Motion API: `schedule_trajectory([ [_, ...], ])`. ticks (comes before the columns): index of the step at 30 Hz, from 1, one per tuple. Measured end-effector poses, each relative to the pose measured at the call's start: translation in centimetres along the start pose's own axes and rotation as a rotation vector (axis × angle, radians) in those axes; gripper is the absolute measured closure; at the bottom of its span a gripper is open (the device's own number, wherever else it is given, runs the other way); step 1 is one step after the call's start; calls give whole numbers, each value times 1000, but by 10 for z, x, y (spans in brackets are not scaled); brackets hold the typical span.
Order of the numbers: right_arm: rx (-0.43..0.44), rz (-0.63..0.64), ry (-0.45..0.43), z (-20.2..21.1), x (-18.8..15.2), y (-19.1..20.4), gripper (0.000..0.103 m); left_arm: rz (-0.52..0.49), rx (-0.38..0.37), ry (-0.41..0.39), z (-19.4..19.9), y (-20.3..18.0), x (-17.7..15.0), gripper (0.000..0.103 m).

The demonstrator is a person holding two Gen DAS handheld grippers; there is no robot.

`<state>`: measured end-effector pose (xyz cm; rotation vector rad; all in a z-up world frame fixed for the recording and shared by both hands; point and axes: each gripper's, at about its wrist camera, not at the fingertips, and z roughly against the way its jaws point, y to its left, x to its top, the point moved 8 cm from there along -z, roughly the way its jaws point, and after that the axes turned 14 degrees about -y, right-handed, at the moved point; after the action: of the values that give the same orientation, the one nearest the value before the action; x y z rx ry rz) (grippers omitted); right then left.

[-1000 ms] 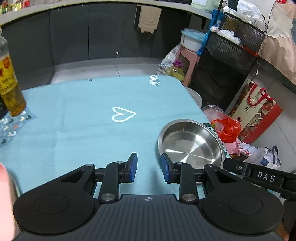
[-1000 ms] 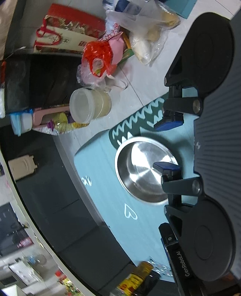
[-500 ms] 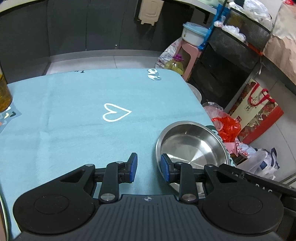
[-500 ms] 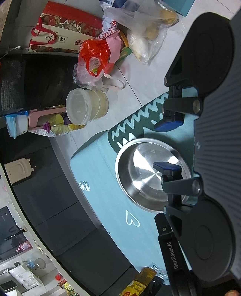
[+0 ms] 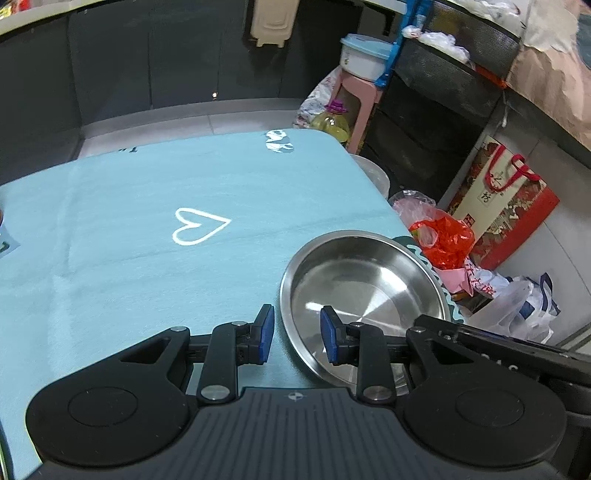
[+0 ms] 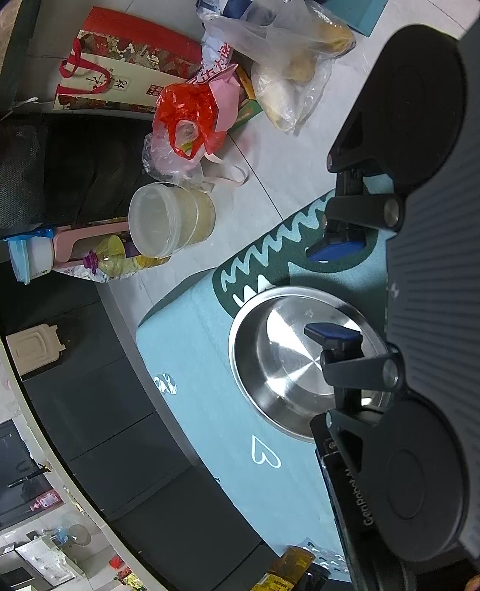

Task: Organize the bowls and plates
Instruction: 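Move both grippers to the steel bowl beside the green mat, then close both grippers on the rim of the steel bowl, then lift the steel bowl with both grippers and carry it to the pink dish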

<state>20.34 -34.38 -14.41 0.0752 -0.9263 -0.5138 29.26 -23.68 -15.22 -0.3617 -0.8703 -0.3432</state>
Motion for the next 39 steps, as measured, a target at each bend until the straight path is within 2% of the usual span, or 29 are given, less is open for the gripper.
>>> schedule_trajectory([
  [3,14,7,15,-4,-2,2,67,-27,0,-12,0,-3,-2,86],
  [5,23,26,20,-5,-4,5,83,-53,5,-18,0,-5,-3,89],
  [10,8,59,-5,-1,-4,6,83,-74,11,-27,9,-6,-3,89],
  [14,30,61,-20,8,-1,12,83,-90,30,-69,27,-3,5,89],
  [22,88,67,-53,36,6,33,83,-84,48,-138,80,11,12,88],
  [29,175,114,-44,61,-4,68,83,-109,113,-214,128,36,9,88],
  [39,247,185,-42,82,-20,114,83,-53,168,-244,177,84,-2,87],
])
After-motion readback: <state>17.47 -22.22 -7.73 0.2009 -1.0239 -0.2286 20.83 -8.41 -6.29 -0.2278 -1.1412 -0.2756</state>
